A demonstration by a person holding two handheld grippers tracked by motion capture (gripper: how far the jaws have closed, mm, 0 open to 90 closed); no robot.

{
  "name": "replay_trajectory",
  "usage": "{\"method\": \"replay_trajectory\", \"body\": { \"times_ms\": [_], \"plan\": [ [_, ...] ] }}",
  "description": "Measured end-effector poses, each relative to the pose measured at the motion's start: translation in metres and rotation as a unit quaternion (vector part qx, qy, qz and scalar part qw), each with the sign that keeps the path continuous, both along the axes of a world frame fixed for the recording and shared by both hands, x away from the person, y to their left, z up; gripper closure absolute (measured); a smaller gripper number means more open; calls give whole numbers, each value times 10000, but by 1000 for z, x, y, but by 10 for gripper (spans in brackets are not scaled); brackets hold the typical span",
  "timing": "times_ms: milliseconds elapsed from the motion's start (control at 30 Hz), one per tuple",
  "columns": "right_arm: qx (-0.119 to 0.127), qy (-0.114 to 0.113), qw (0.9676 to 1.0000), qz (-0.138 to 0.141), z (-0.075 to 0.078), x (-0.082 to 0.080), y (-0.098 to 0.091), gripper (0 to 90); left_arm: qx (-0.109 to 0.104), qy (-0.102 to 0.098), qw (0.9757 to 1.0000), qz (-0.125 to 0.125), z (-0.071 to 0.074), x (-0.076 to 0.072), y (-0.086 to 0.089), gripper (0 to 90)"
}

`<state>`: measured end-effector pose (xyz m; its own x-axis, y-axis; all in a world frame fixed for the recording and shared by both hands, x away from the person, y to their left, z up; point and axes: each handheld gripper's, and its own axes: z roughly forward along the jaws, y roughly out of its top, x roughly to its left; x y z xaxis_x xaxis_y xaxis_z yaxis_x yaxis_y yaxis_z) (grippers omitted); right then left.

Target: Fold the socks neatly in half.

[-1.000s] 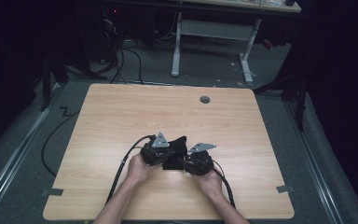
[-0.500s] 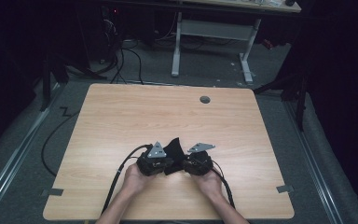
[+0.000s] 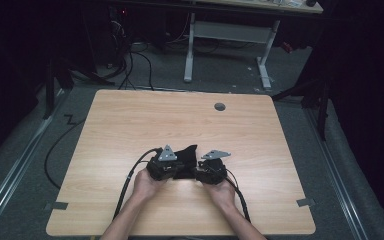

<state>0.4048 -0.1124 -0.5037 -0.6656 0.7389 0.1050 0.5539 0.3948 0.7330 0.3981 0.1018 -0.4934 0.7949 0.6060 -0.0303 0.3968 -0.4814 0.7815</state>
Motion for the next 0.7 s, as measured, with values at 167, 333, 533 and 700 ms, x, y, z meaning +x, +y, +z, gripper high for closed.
{"method": "replay_trajectory", "body": {
  "times_ms": [167,333,533,700],
  "plan": [
    [-11,-58,10000,79,3,-5,-6,536,-120,-5,9999,-10,2,-8,3,760],
    [-85,-125,9998,158,6,-11,-12,562,-141,-68,9999,28,7,-14,6,714],
    [-32,-142,9995,275,12,-16,-23,703,-260,-80,9994,214,5,-19,12,644],
    [22,-236,9990,369,15,-17,-25,762,-403,-97,9987,285,9,-21,16,606]
  ]
}}
